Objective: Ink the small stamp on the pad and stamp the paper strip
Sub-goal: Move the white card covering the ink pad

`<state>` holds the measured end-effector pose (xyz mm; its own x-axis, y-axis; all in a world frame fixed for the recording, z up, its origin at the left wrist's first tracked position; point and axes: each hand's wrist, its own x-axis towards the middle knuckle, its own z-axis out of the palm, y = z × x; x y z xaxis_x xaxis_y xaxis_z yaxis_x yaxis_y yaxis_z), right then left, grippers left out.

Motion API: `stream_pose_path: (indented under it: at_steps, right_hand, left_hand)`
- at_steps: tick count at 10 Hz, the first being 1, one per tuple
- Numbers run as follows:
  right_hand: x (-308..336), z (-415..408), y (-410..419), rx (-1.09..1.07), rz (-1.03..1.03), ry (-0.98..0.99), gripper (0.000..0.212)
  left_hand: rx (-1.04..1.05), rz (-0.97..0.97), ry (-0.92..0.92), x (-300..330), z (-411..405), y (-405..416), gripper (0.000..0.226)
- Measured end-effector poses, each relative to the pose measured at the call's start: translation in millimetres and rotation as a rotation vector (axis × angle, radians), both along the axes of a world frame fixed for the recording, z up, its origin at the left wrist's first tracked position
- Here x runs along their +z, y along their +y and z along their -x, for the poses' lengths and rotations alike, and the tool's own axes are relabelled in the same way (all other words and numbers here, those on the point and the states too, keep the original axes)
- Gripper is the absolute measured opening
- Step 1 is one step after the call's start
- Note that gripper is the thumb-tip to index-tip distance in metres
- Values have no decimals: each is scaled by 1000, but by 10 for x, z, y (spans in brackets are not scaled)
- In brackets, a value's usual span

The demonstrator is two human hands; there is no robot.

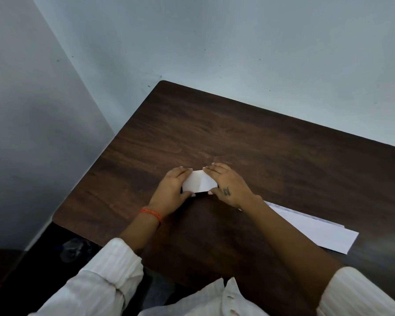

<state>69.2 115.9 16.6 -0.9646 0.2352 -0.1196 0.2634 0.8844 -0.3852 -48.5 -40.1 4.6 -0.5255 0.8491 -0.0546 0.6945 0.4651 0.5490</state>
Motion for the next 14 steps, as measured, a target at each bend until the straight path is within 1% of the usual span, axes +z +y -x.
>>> stream_pose_path:
  at_steps: [1, 2, 4, 9, 12, 14]
  right_hand:
    - [38, -145, 177, -71, 43, 10, 68]
    - [31, -222, 291, -123, 49, -34, 69]
    - [-41, -273, 378, -174, 93, -90, 69]
    - [-138, -254, 434, -147, 118, -126, 68]
    - [-127, -301, 407, -123, 107, -123, 68]
    - [-141, -305, 388, -125, 114, -160, 68]
  left_hand:
    - [-52, 16, -17, 45, -58, 234, 71]
    - [-81, 81, -43, 33, -104, 424, 72]
    - [-92, 124, -71, -48, -148, 552, 74]
    - [-115, 211, -48, -148, -106, 602, 74]
    - [-151, 215, -31, -142, -134, 590, 72]
    - [-153, 223, -34, -141, -139, 597, 70]
